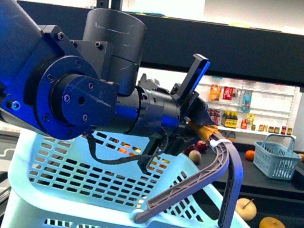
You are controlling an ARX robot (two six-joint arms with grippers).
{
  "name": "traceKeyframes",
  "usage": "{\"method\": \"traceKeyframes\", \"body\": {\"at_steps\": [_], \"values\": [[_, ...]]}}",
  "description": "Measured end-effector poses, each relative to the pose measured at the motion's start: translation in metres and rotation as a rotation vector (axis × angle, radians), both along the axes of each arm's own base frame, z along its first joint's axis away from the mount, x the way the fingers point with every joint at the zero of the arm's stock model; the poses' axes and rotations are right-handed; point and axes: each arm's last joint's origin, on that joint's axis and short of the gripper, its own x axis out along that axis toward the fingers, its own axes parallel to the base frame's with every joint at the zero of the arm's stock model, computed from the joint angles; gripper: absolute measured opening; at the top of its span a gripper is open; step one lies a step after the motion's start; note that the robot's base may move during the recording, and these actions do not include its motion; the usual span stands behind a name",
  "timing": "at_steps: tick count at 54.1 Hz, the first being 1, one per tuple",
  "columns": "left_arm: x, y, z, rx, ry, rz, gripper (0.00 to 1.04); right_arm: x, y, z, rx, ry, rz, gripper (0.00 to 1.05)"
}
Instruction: Pick lemon from shelf
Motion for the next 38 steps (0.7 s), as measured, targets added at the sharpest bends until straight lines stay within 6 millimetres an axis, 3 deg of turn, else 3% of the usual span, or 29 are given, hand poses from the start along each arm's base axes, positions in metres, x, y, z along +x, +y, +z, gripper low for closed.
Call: {"method": "traceKeyframes", "body": {"at_steps": [16,32,38], "values": [[0.000,0.000,0.000,0.000,0.000,0.000,0.11,0.010,0.000,-0.021,-0.011,0.009,-0.005,0.97],[0.000,0.000,0.000,0.000,0.000,-0.001,0.11,0.021,0.000,-0.029,-0.007,-0.013,-0.018,0.97],[0.000,0.000,0.000,0.000,0.000,0.000,0.11,0.025,0.000,-0.031,-0.008,-0.019,-0.029,0.85]]}}
